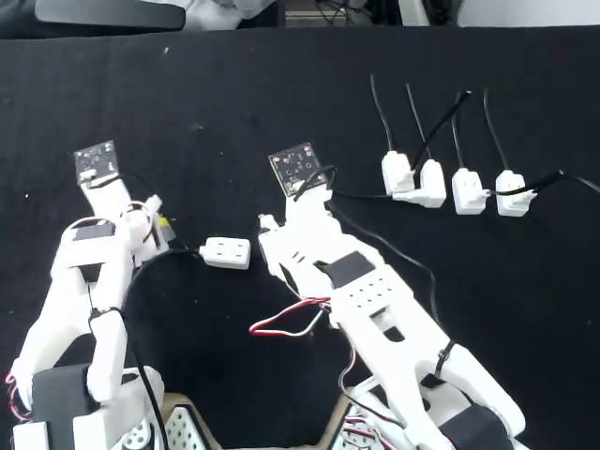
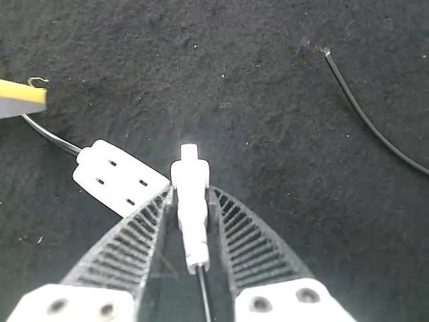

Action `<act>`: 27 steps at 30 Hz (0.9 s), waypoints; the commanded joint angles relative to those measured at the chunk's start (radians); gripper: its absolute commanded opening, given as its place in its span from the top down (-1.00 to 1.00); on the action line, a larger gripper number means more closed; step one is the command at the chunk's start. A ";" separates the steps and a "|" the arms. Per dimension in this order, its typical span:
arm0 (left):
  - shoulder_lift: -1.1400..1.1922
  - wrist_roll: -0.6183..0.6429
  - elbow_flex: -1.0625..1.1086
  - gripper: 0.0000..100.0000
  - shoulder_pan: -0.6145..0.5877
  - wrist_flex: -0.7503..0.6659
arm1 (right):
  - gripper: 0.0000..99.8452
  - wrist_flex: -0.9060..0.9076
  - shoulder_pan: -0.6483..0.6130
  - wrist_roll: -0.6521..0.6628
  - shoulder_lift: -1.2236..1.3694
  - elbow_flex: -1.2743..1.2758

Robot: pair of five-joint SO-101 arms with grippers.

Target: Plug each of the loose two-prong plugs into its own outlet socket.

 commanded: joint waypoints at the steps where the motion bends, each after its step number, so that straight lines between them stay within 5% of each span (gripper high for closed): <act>1: -0.038 0.008 -0.008 0.52 0.056 0.021 | 0.98 -0.028 0.015 0.012 -0.001 -0.007; 15: -0.051 0.074 -0.025 0.52 0.303 0.041 | 0.98 0.003 0.015 0.012 -0.008 -0.013; 23: -0.051 0.063 -0.194 0.52 0.231 0.278 | 0.98 0.009 0.015 0.012 -0.007 -0.018; 27: -0.049 -0.051 -0.206 0.52 0.099 0.302 | 0.98 0.092 0.017 0.015 -0.002 -0.073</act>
